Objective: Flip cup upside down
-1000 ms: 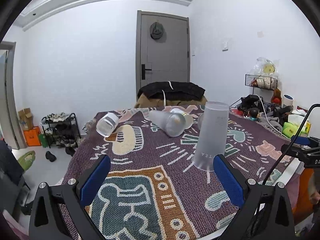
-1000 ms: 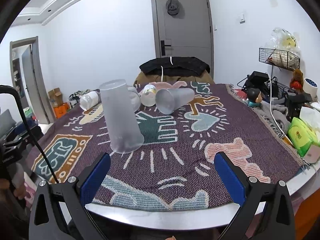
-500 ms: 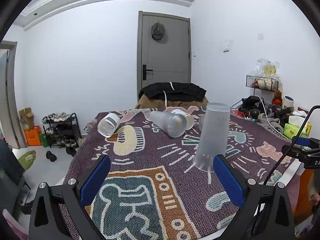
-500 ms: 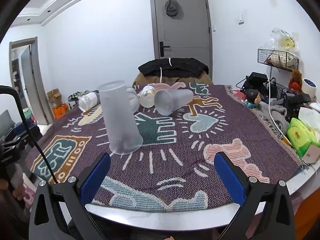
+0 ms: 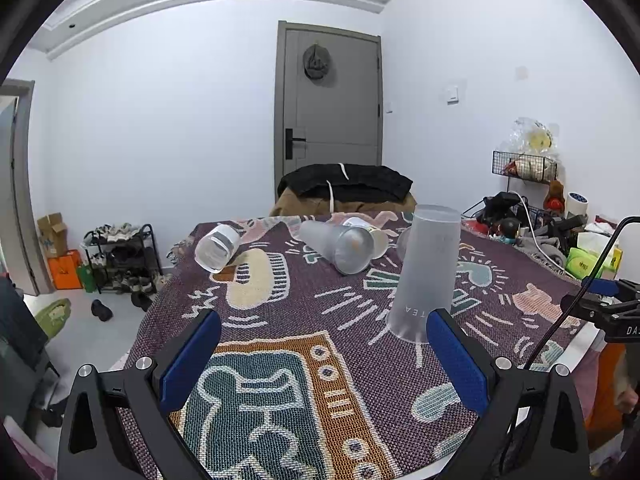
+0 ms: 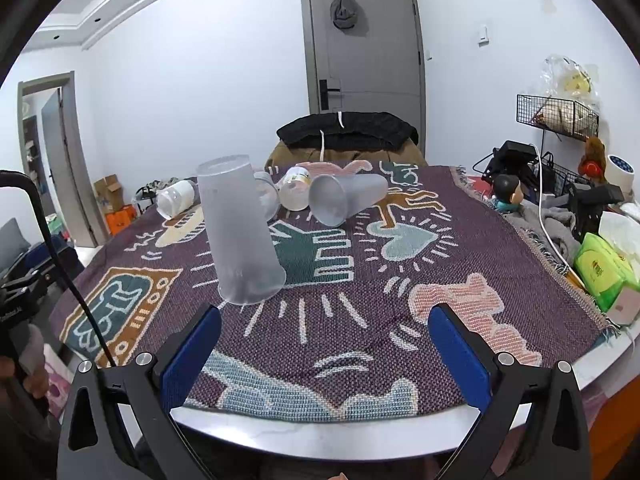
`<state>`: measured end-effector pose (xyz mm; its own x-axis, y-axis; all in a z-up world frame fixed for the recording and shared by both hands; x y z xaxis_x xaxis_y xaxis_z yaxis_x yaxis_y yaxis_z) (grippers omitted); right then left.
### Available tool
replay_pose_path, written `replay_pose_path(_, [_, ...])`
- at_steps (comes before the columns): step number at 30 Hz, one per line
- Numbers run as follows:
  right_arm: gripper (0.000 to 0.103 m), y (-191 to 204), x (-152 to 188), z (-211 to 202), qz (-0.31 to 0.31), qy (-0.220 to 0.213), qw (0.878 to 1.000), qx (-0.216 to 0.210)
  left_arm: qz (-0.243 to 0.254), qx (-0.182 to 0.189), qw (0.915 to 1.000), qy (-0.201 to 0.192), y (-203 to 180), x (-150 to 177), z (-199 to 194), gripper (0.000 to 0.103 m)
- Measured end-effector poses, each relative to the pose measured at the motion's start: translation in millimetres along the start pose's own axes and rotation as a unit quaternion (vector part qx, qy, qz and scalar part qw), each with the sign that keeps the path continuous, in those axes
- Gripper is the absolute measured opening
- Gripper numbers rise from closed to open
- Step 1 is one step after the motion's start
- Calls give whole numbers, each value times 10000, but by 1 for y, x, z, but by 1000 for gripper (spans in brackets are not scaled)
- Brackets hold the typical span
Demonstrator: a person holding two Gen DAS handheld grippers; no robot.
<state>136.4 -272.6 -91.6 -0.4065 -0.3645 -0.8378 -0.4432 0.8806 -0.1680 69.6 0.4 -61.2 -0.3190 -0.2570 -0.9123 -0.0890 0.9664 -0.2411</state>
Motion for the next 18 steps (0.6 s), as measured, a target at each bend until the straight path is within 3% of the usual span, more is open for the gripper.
replay_pose_path(18, [103,1,3,3,-11,54,10000,2,-1,12,10000,5,0,1,0,103])
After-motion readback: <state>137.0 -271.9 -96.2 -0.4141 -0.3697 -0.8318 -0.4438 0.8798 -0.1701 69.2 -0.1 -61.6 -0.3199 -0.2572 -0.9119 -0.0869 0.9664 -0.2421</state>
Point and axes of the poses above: each gripper's, at about its wrist camera, not at the fingertips, and z roughly the way its jaws point, y to its left, x to its underside, the point moved 7 cm from there along z, roughly the way its jaws point, and after that the axes turned 14 degrees about -z, right-handed, at the moved point
